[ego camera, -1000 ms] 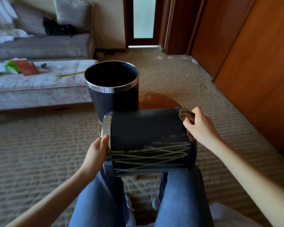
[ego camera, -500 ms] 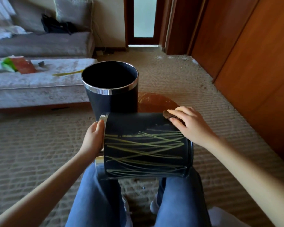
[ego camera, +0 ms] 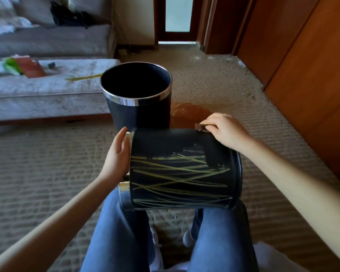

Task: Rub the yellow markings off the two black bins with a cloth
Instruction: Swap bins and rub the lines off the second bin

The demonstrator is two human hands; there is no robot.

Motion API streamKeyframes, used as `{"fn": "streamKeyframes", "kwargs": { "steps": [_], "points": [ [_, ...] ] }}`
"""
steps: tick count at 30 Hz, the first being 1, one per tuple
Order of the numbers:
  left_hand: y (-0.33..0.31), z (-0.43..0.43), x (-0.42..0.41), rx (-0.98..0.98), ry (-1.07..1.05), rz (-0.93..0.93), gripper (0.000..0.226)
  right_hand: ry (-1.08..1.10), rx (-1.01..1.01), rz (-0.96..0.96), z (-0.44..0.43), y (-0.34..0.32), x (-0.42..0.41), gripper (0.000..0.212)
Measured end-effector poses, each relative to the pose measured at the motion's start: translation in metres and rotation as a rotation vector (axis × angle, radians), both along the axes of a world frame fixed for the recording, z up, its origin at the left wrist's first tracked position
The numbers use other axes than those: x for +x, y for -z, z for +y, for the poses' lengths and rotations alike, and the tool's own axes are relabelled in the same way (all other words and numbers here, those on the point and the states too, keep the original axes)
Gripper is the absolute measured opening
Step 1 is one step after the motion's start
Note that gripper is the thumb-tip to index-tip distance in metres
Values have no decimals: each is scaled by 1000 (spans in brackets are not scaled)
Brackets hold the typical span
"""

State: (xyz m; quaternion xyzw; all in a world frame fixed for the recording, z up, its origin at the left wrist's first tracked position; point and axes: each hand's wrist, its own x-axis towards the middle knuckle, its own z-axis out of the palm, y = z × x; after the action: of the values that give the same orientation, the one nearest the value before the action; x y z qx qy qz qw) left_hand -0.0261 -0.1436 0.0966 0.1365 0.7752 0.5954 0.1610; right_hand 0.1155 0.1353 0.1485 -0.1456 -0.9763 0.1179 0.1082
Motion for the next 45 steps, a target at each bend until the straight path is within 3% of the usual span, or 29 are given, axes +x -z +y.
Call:
{"fn": "streamKeyframes", "kwargs": {
  "steps": [3, 7, 12, 15, 18, 20, 25, 27, 30, 33, 36, 37, 42, 45],
  "points": [
    [-1, 4, 1, -21, -41, -7, 42, 13, -19, -110, 5, -1, -21, 27],
    [-4, 8, -2, -39, -75, -21, 40, -89, 91, 234, -40, 9, 44, 26],
    [-2, 9, -4, -20, -40, -54, 43, -268, 160, 298, -60, 13, 78, 28],
    [-1, 8, -3, -41, -24, -25, 42, -214, 111, 230, -43, 2, 35, 25],
    [-1, 5, 1, -45, -31, -20, 47, -71, 65, -16, -13, 0, -21, 27],
    [-2, 5, 2, -33, -31, -41, 45, -40, 81, -60, -8, 2, -32, 28],
    [-4, 12, -3, -12, -43, -63, 42, -165, 128, 266, -54, 3, 42, 25],
    [-4, 13, -4, -2, -37, -65, 43, -295, 174, 283, -71, 9, 69, 28],
    [0, 13, -5, -10, -13, -77, 44, -389, 226, 275, -67, 10, 61, 28],
    [1, 10, -2, -20, -11, -77, 44, -279, 141, 195, -47, 1, 4, 24],
    [-1, 8, 1, -16, 6, -69, 44, -162, 59, -48, -31, -3, -49, 26],
    [-2, 9, 1, -13, 7, -77, 44, -156, 73, -48, -33, -3, -52, 26],
    [-3, 11, -3, 14, -8, -102, 44, -286, 144, 288, -83, 5, 25, 24],
    [0, 9, -1, 20, -1, -90, 44, -403, 187, 321, -97, 17, 56, 27]
  ]
}}
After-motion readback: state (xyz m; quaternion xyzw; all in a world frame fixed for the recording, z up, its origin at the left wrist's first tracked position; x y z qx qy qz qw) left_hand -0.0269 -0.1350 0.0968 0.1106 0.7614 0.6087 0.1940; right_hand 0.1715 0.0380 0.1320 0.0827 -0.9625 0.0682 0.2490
